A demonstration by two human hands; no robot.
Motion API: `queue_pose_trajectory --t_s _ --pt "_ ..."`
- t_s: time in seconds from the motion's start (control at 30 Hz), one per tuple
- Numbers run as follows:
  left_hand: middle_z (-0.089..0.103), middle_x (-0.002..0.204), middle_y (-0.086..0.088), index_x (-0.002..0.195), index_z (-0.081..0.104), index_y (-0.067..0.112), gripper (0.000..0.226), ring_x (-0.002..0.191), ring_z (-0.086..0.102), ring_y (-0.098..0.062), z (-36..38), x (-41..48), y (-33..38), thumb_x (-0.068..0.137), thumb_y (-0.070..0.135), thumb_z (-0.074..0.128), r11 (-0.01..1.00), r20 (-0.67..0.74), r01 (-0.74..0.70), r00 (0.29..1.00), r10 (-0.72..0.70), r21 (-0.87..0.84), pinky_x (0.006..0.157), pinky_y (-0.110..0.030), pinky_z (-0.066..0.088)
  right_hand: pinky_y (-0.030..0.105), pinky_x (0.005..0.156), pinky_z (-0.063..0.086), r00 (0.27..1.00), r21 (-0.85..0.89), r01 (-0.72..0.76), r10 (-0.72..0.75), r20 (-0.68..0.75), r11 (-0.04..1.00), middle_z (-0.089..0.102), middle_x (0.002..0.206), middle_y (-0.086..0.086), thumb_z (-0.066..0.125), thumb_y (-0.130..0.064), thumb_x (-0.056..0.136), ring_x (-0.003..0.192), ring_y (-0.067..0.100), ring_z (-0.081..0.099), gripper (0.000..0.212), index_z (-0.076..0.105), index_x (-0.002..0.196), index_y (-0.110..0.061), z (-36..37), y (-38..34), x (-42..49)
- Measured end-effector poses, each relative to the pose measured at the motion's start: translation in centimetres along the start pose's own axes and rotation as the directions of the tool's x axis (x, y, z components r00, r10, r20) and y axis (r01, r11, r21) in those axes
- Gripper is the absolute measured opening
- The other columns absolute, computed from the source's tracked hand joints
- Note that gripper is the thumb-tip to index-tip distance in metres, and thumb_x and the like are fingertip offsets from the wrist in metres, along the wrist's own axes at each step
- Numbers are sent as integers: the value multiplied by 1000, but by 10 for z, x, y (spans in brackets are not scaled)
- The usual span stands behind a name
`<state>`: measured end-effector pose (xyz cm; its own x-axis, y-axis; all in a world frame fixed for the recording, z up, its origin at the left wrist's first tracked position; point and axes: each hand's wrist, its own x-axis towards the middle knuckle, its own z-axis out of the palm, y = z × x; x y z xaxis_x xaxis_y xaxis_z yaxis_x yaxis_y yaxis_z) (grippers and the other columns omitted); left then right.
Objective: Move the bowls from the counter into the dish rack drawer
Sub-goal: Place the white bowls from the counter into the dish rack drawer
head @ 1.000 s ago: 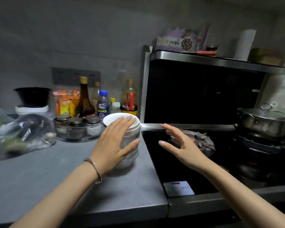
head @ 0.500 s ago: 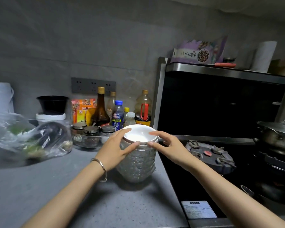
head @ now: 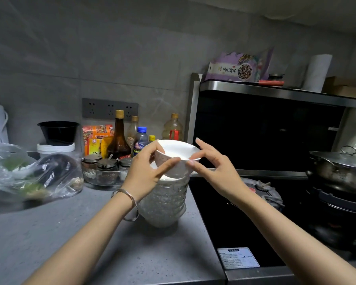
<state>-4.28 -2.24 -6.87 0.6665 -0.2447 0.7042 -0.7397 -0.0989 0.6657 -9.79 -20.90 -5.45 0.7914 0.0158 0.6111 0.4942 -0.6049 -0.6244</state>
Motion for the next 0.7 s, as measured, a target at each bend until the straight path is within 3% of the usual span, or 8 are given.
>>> queue_pose_trajectory --t_s 0.1,0.17,0.27,0.33,0.47,0.57,0.63,0.7 --pt "63 87 -9 80 52 15 44 90 63 -19 26 -8 24 68 55 64 989 101 23 995 -8 -149 68 -29 57 -2 93 33 996 -113 77 -72 43 991 54 130 -19 67 -46 77 121 -15 43 21 71 88 -28 -33 -13 -25" --pt "61 77 -3 73 51 20 36 80 61 -13 51 -17 36 70 53 66 973 175 39 985 2 -229 64 -22 51 5 82 44 993 -124 76 -63 104 989 66 109 -16 63 -50 75 105 -7 58 31 71 98 -29 -58 -16 -49" --pt "62 85 -23 74 51 13 47 82 62 -33 97 -36 47 68 57 65 955 325 114 945 -19 -275 69 -41 51 13 70 48 978 -115 22 2 207 993 70 86 -11 64 -46 78 80 0 65 23 72 90 -28 -96 -9 -94" --pt "63 90 -27 76 51 7 54 86 61 -40 132 -54 50 66 59 64 948 434 175 900 -43 -267 75 -50 51 14 67 47 965 -143 -47 82 249 989 69 79 -8 66 -43 79 72 -2 61 20 71 86 -25 -118 4 -127" --pt "62 69 -11 73 53 7 59 64 58 -12 204 -94 50 61 63 63 950 575 218 816 -53 -223 60 -29 48 20 71 48 900 -97 -300 315 301 949 68 77 -5 69 -33 77 76 0 60 23 70 84 -11 -156 38 -197" --pt "57 64 -9 70 52 6 59 60 52 -10 255 -122 45 59 63 63 937 662 281 746 -77 -208 58 -25 42 9 64 43 840 -66 -438 434 326 897 67 70 -14 68 -19 84 69 -10 56 6 71 79 -20 -178 61 -244" --pt "52 62 0 68 53 10 56 59 47 -8 287 -140 39 59 65 61 931 714 309 696 -82 -194 56 -24 37 4 58 41 810 -49 -504 492 317 862 66 65 -19 66 -9 86 62 -12 56 20 68 76 -26 -187 79 -270" --pt "52 63 7 68 53 17 51 58 47 -5 317 -156 30 60 67 59 922 750 345 653 -100 -177 56 -18 36 6 54 42 774 -29 -587 571 274 809 68 66 -15 66 -10 86 59 -9 57 10 70 84 -19 -195 99 -295"
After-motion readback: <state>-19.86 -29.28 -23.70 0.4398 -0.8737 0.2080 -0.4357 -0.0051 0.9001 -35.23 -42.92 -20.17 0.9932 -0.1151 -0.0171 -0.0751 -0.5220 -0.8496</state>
